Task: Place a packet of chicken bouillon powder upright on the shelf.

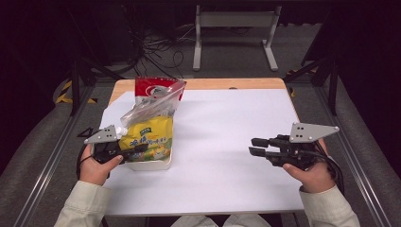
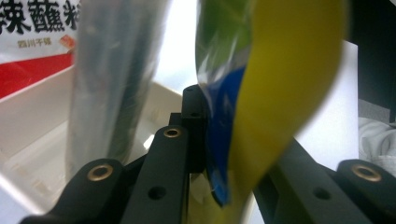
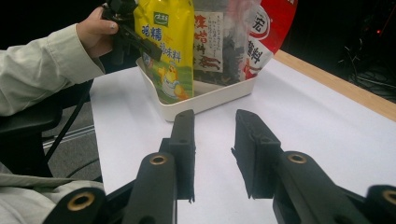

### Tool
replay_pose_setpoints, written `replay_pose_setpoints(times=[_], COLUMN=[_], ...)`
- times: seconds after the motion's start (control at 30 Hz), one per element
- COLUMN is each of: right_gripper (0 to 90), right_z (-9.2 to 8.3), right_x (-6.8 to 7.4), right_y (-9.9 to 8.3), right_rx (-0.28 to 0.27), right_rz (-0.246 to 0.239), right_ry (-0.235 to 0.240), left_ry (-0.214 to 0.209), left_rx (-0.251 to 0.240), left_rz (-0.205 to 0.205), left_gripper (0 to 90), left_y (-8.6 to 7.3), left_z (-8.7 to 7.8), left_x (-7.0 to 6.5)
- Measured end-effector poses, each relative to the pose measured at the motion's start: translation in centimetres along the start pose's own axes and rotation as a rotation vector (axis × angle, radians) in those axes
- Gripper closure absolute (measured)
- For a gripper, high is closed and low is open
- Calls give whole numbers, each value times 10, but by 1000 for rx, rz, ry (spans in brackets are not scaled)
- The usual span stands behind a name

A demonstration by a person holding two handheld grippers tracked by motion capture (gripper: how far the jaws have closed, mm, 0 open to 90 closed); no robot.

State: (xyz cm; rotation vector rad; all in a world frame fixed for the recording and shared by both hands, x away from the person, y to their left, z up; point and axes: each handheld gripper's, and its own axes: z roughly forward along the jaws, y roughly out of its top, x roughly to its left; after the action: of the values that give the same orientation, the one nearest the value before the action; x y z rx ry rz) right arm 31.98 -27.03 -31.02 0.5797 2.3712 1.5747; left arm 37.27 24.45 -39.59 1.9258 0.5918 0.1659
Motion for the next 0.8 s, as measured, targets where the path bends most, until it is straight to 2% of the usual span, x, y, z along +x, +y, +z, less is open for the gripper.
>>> replay_pose_setpoints(times=[0.1, 0.23, 0.27, 0.3, 0.37, 0.4, 0.47, 0.53, 0.6, 0.8], right_gripper=[662, 630, 620, 608, 592, 589, 570, 548, 527, 474], right_z=[2, 3, 3, 3, 2, 1, 0, -2, -5, -17], right_x=[-1, -4, -4, -5, -7, -7, -8, -10, -11, -17], right_y=[-2, -4, -4, -5, -6, -6, -8, -10, -13, -25], right_rx=[9, 17, 18, 17, 15, 16, 16, 15, 16, 16], right_rz=[2, 7, 7, 8, 16, 20, 26, 31, 37, 69], right_ry=[-5, -28, -35, -43, -47, -49, -63, -79, -95, -149], left_ry=[6, 35, 54, 69, 75, 90, 121, 139, 148, 179], left_rx=[-7, 18, 16, 6, -14, -23, -33, -43, -52, -63], left_rz=[-4, 0, -5, -15, -26, -18, -7, -1, 2, 9], left_gripper=[798, 753, 701, 601, 511, 474, 324, 267, 233, 203], left_y=[-1, -1, 0, 0, 0, 0, -1, -2, -4, -13], left_z=[-1, -4, -5, -7, -11, -14, -18, -23, -28, -40], left_x=[-1, -5, -6, -8, -10, -12, -17, -22, -26, -37])
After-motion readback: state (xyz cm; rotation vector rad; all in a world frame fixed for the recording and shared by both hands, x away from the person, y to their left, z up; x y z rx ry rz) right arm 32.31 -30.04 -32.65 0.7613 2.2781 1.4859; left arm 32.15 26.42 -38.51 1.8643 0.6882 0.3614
